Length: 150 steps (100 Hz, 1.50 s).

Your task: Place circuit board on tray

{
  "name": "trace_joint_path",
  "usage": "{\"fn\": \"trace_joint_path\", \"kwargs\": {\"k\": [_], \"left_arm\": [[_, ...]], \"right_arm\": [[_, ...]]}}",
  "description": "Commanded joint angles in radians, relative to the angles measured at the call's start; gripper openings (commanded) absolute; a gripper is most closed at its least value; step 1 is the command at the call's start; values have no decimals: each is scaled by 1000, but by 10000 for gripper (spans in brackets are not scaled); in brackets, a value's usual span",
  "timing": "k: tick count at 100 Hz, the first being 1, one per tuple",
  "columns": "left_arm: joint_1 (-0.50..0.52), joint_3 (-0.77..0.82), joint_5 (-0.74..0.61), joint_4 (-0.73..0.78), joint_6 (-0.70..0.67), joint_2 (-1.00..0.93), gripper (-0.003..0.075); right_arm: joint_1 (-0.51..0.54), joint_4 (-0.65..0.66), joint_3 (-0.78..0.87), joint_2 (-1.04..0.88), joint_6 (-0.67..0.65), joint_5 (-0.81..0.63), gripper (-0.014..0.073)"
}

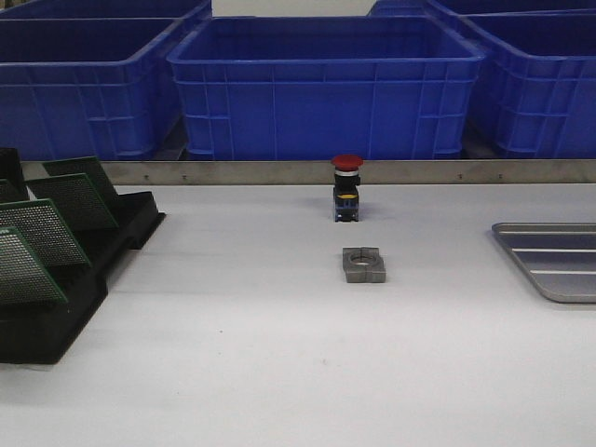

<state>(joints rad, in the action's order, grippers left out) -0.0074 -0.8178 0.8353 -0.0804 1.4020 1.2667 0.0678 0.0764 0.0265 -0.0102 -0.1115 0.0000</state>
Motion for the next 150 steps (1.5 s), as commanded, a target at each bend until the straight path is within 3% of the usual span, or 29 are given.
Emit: {"fn": "trace_joint_path", "kwargs": {"k": [1,29,36,70,94,119,150], "left_arm": [[1,-35,-72,-9,-1,18,419],[1,-35,-146,-61,-1,135,418],[1,-35,-145,-61,-1,149,387],[1,-35,-148,-61,-1,156,-22],[1,-35,-92,-9,-1,104,-20],[1,-35,26,60,-3,-113,-20],[1,-35,36,-240,-3,-395,-20]], "right_arm": [[7,13,-12,-26,-1,-83,-62],[7,13,-12,-26,-1,-83,-62],[7,13,-12,-26,-1,-83,-62],[7,13,-12,-26,-1,-83,-62],[7,13,-12,-26,-1,-83,-62],[7,13,-12,-26,-1,-83,-62],[7,13,-12,-26,-1,-83,-62]]}}
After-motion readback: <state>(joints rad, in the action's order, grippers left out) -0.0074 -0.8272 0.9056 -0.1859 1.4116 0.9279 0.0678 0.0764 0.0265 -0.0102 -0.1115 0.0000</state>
